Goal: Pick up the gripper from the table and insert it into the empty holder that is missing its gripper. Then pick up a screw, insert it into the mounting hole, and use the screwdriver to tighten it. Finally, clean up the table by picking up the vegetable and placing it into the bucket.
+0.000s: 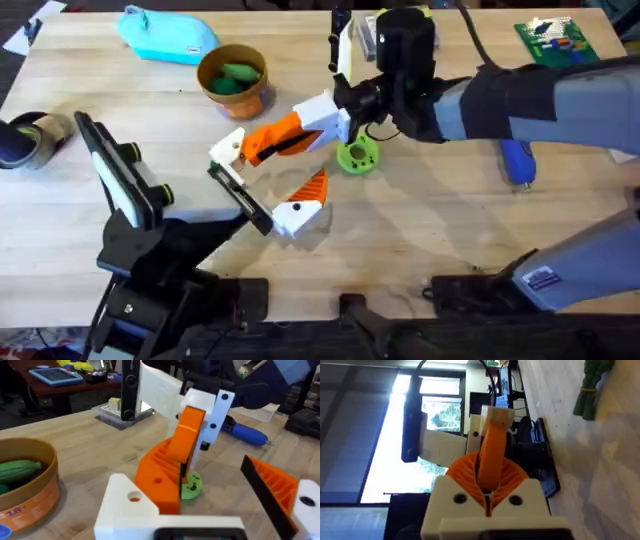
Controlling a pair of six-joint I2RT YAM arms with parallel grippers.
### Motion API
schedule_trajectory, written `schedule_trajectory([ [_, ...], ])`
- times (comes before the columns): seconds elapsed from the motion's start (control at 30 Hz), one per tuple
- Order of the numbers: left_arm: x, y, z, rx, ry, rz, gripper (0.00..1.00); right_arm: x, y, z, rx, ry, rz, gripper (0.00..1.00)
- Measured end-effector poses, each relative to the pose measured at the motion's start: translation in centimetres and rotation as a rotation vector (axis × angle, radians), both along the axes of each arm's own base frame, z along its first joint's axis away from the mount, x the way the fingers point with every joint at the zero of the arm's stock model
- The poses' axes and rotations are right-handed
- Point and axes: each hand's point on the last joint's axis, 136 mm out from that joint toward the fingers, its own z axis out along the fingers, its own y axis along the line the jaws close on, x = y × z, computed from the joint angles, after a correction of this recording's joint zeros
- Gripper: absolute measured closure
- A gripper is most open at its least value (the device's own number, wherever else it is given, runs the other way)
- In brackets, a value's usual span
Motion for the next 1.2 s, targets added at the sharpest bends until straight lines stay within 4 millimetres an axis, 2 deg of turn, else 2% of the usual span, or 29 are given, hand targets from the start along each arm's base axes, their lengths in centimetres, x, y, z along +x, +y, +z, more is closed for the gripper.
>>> schedule_trajectory([
  [0.4, 0.1, 0.1, -0.1, -0.012, 0.019, 0.009, 0.01, 0.3, 0.9, -1.8, -0.011, 0.033, 0.036, 0.988],
  [0.8, 0.1, 0.1, -0.1, -0.014, 0.021, 0.01, 0.01, -0.4, 2.6, -1.6, -0.012, 0.015, 0.055, 0.988],
  [1.2, 0.2, 0.3, -0.1, -0.014, 0.02, 0.018, 0.01, 0.2, 2.9, -1.5, -0.017, 0.006, 0.03, 0.988],
])
